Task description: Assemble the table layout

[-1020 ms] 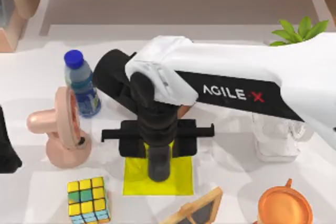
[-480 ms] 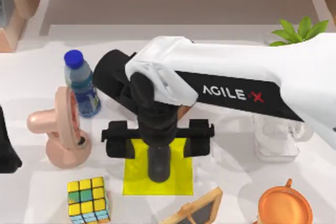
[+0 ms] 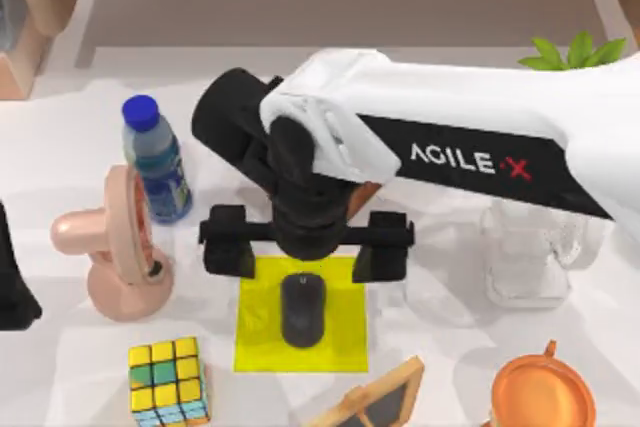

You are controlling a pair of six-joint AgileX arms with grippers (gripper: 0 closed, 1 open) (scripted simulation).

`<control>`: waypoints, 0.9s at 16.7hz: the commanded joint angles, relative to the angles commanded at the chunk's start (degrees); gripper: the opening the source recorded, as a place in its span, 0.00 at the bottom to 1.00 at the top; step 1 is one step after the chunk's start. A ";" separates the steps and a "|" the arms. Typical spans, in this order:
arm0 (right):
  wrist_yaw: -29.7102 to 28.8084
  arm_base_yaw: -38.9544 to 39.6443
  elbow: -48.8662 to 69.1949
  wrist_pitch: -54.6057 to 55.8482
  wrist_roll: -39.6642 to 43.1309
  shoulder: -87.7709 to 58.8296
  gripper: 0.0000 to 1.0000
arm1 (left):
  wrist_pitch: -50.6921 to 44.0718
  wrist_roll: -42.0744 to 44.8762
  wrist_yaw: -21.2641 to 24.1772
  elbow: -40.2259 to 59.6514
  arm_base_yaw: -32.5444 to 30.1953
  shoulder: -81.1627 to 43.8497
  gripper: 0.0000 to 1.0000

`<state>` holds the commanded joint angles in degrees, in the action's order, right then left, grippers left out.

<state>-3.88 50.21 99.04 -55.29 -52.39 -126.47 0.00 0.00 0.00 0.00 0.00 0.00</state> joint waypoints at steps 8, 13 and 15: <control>8.01 -21.26 -11.93 27.26 -5.01 17.13 1.00 | 0.00 0.00 0.00 0.00 0.00 0.00 1.00; 15.85 -42.10 -25.27 54.46 -10.58 27.38 1.00 | 0.00 0.00 0.00 0.00 0.00 0.00 1.00; 19.24 -51.13 -31.45 66.26 -13.22 30.26 1.00 | 0.00 0.00 0.00 0.00 0.00 0.00 1.00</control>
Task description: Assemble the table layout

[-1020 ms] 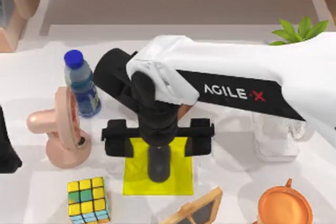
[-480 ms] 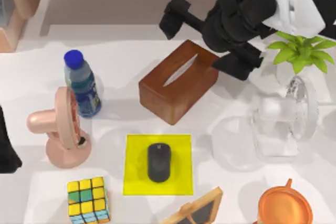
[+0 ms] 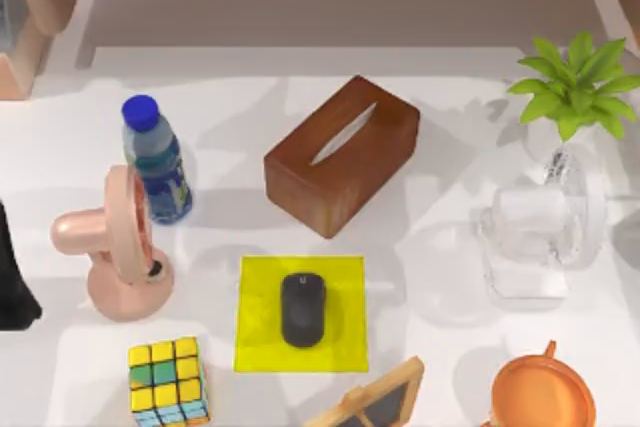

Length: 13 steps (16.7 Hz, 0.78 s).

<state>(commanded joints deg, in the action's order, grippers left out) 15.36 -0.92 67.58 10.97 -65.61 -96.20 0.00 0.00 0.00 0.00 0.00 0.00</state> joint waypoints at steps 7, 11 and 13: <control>11.20 -29.83 -21.88 40.11 -10.54 2.24 1.00 | 0.00 0.00 0.00 0.00 0.00 0.00 1.00; 16.94 -41.38 -32.33 58.80 -16.63 -1.44 1.00 | 0.00 0.00 0.00 0.00 0.00 0.00 1.00; 19.56 -44.46 -36.42 66.09 -19.36 -4.64 1.00 | 0.00 0.00 0.00 0.00 0.00 0.00 1.00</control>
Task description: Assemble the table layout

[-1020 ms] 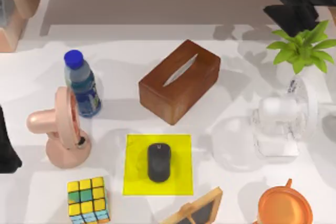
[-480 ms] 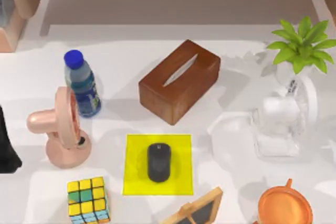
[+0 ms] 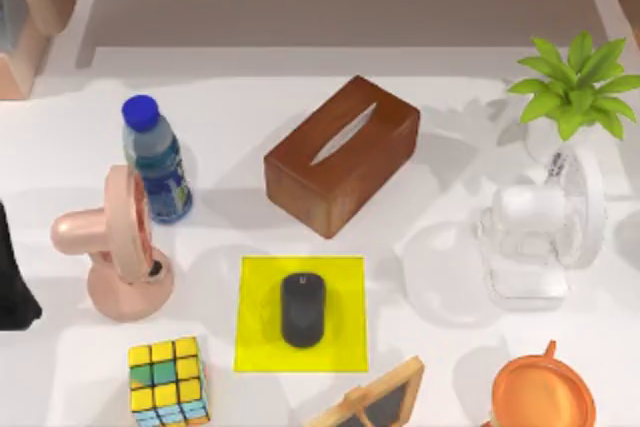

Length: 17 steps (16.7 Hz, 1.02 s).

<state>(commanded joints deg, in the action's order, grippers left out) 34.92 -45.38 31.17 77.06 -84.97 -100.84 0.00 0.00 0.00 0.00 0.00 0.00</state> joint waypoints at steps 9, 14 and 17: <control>6.51 2.08 -6.51 13.27 -6.18 -13.38 1.00 | 0.00 0.00 0.00 0.00 0.00 0.00 1.00; 6.33 2.07 -6.18 13.03 -6.13 -13.36 1.00 | 0.00 0.00 0.00 0.00 0.00 0.00 1.00; 4.53 4.07 -3.82 11.50 -6.13 -14.36 1.00 | 0.00 0.00 0.00 0.00 0.00 0.00 1.00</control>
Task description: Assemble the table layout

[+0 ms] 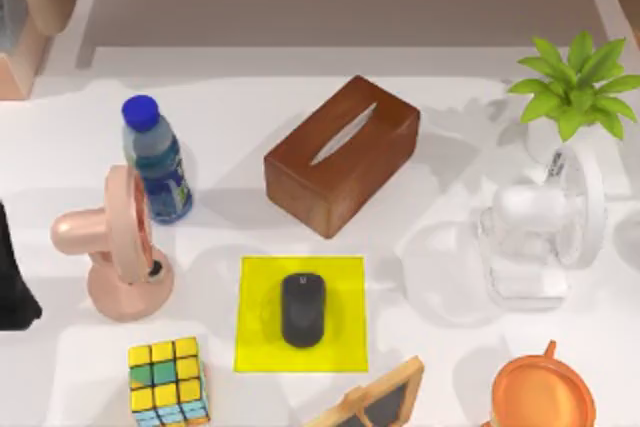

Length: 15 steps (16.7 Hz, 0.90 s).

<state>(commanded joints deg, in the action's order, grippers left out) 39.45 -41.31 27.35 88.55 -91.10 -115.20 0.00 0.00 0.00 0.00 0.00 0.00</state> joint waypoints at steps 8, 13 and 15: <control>-1.44 1.42 1.79 -1.15 0.03 -0.68 0.85 | 0.00 0.00 0.00 0.00 0.00 0.00 1.00; -1.44 1.42 1.79 -1.15 0.03 -0.68 0.47 | 0.00 0.00 0.00 0.00 0.00 0.00 1.00; -1.44 1.42 1.79 -1.15 0.03 -0.68 0.32 | 0.00 0.00 0.00 0.00 0.00 0.00 1.00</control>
<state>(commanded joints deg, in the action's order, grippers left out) 38.01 -39.89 29.14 87.41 -91.08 -115.88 0.00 0.00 0.00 0.00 0.00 0.00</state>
